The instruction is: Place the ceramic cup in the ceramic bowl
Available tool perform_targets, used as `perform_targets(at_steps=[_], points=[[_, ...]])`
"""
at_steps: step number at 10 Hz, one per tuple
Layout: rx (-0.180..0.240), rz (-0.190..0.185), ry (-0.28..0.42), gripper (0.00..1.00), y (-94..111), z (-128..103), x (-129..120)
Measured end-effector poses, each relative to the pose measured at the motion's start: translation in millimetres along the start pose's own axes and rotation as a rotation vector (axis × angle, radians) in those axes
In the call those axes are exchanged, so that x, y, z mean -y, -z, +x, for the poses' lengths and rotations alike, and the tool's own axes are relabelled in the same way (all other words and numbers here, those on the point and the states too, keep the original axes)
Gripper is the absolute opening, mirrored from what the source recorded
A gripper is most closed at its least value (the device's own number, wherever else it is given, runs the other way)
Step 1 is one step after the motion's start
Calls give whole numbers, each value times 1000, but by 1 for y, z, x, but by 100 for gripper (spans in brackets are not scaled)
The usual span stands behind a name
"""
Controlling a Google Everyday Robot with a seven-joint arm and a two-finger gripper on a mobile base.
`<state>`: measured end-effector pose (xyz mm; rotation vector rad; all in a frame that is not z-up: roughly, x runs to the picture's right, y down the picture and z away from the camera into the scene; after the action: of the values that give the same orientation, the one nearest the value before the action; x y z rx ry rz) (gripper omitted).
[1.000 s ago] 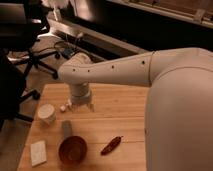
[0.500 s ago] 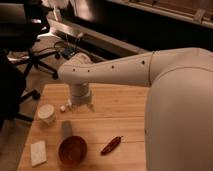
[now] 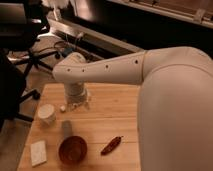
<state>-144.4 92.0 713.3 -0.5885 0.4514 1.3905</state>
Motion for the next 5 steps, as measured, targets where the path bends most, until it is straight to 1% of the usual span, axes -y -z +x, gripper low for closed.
perform_targets(at_steps=[2,3,5], points=[[16,-16,46,65,-3,-10,-27],[23,-33,76,65,-6,-16,-47],[31,-65,119,65,-12,-24,-76]])
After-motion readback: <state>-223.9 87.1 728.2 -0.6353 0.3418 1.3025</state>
